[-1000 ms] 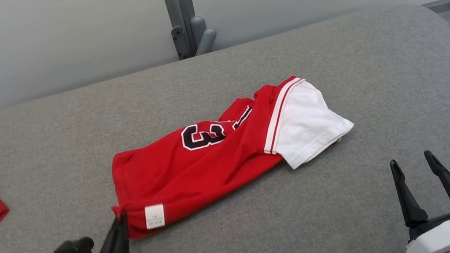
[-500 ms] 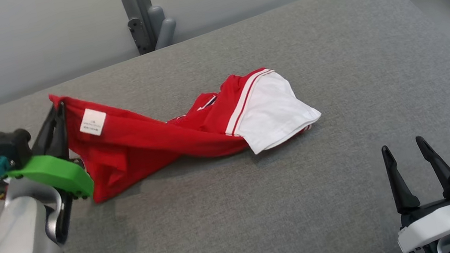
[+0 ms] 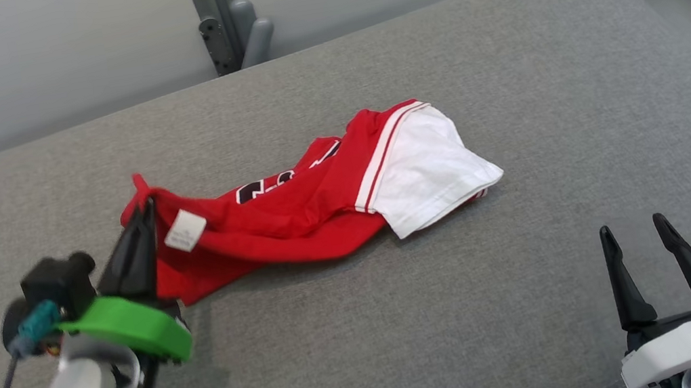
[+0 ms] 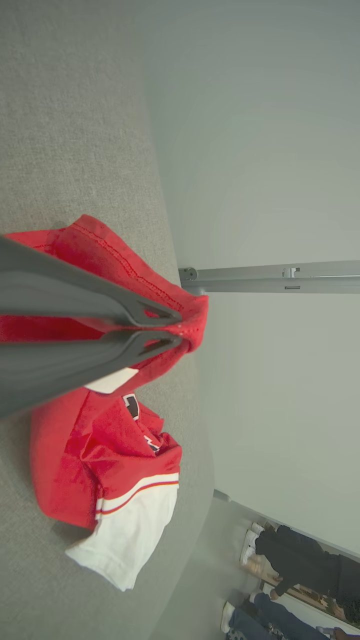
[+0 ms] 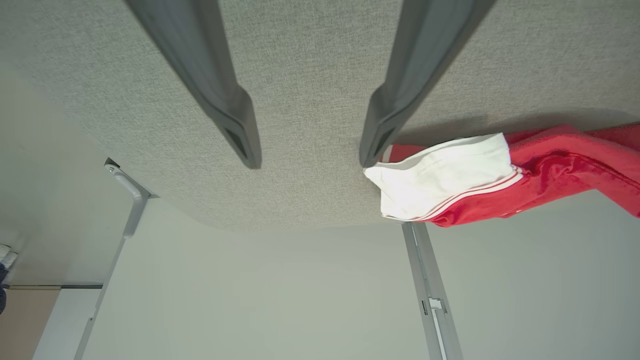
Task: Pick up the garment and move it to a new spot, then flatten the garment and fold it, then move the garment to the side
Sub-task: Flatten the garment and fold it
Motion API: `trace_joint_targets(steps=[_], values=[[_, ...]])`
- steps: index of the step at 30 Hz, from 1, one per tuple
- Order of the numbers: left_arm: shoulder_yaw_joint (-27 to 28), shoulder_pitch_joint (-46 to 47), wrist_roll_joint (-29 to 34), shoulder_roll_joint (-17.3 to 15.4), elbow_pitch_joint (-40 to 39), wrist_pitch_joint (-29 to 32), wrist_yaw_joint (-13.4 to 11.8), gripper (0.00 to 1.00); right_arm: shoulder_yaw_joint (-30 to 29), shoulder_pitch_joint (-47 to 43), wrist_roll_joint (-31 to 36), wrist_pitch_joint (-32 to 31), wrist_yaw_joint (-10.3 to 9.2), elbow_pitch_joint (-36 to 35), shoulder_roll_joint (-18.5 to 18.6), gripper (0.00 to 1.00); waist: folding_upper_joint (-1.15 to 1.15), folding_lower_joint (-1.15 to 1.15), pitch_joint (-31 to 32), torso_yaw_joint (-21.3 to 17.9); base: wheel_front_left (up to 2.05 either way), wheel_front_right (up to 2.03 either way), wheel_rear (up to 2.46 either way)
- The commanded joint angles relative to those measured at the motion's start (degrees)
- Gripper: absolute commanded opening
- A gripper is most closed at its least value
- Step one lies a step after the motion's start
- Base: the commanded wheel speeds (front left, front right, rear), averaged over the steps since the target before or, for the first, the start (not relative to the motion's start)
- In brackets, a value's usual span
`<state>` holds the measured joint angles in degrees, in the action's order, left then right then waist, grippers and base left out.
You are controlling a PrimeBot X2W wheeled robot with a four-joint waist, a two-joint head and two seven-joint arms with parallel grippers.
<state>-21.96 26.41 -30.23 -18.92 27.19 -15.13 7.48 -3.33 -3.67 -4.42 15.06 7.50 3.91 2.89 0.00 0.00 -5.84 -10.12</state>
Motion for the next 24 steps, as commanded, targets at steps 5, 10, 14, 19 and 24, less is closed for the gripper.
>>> trace_joint_targets(steps=[5,10,14,19,24], values=[[0.60,-13.32,-1.89,1.94,-4.37,0.00,0.01,0.00,-0.07,-1.49,0.11,0.17,-0.02,0.13,0.12,1.00,0.00,0.00,3.07,7.21,0.00,0.00,0.00],[0.86,-20.10,-1.69,3.78,-5.67,0.00,0.01,0.00,0.15,-1.85,0.39,0.17,-0.02,0.25,0.34,1.00,0.00,0.00,3.71,10.31,0.00,0.00,0.00],[0.99,-24.38,-1.45,5.12,-5.41,0.00,0.01,0.00,0.49,-2.03,0.33,0.17,-0.02,0.55,0.69,1.00,0.00,0.00,4.28,12.54,0.00,0.00,0.00],[1.73,-27.48,-0.74,6.86,-5.41,0.00,0.01,0.00,0.79,-2.20,0.32,0.17,-0.02,0.67,0.78,1.00,0.00,0.00,4.45,13.82,0.00,0.00,0.00],[1.76,-29.10,-1.02,8.20,-3.53,0.00,0.00,0.04,1.26,-2.09,0.24,0.17,-0.02,0.87,0.92,1.00,0.00,0.00,4.36,13.65,0.00,0.00,0.00]])
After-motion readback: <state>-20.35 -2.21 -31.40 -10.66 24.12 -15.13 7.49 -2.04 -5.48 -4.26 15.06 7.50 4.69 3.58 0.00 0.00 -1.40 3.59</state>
